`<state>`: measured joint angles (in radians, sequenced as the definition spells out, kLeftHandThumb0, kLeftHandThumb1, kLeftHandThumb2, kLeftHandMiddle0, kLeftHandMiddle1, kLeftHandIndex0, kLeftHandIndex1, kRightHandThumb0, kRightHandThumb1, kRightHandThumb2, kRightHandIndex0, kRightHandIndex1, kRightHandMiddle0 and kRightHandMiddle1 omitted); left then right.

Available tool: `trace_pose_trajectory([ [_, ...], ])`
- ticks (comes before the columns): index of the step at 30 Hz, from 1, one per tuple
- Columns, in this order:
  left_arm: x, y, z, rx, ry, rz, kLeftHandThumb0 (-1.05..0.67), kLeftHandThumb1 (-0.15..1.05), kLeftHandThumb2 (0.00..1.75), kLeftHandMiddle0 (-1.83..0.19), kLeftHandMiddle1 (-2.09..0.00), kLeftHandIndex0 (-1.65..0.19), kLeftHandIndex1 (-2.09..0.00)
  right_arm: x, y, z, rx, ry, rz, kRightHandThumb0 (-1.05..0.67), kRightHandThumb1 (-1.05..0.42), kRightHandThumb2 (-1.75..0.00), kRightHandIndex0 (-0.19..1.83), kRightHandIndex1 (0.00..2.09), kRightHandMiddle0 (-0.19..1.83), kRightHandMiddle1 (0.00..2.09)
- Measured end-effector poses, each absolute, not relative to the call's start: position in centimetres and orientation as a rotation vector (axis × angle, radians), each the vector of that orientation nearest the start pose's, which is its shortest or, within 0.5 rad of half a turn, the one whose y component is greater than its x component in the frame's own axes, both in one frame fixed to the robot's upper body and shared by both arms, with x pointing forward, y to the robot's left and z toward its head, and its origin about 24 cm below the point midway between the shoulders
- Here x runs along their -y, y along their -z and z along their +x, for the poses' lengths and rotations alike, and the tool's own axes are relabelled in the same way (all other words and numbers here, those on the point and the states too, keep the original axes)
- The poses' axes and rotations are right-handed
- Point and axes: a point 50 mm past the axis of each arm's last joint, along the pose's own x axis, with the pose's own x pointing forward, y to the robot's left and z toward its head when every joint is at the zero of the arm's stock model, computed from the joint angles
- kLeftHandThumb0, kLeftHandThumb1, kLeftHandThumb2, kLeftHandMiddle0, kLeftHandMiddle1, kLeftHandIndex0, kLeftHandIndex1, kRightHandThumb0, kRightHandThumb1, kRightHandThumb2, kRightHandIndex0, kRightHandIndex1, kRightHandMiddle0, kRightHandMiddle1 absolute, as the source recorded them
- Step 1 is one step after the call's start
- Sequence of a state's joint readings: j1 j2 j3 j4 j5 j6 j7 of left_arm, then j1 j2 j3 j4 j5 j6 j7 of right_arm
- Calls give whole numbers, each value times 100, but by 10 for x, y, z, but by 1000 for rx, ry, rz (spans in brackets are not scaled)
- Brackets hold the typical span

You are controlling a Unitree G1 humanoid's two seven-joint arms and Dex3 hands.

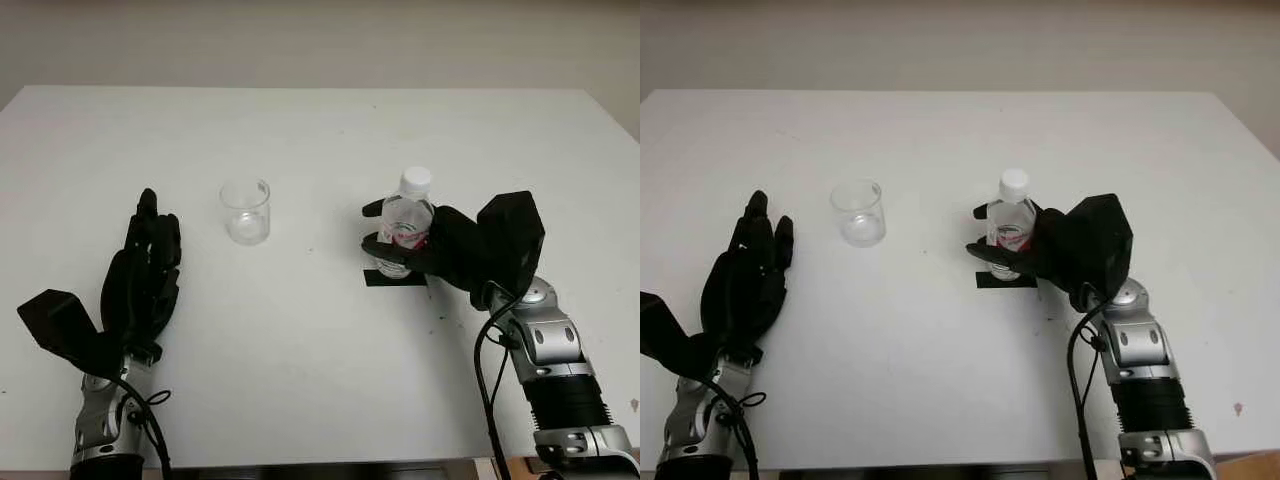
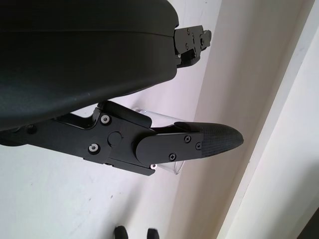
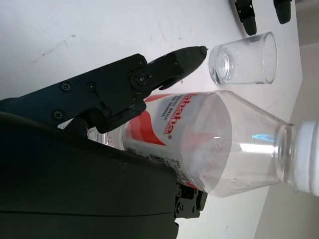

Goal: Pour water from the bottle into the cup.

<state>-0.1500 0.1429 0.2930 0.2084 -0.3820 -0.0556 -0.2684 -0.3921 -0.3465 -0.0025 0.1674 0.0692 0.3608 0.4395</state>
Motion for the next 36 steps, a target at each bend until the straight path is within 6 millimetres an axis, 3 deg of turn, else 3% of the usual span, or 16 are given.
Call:
trace_pose_trajectory([
  [7,-231,-52,274,104,-15,-268,-72,105,44,15,-5,14,-5,188,-87,317,-187,-399,-242,-68,-92,-5,-8,20,-3,17],
  [13,-231,-51,274,103,-14,-267,-72,105,45,14,-6,14,-5,191,-86,314,-184,-388,-229,-79,-89,-5,-19,1,-18,2],
  [19,-233,-52,274,103,-17,-262,-73,105,44,14,-5,14,-6,202,-80,308,-57,-287,-231,-89,-88,-5,-19,0,-19,0],
  [26,-232,-51,274,101,-14,-263,-73,105,42,14,-5,14,-6,198,-71,304,75,-207,-313,-102,-92,-6,-19,0,-19,0],
  [36,-233,-51,274,101,-20,-261,-72,105,44,15,-5,14,-5,189,-63,302,148,-183,-304,-100,-93,-6,-19,0,-19,0],
])
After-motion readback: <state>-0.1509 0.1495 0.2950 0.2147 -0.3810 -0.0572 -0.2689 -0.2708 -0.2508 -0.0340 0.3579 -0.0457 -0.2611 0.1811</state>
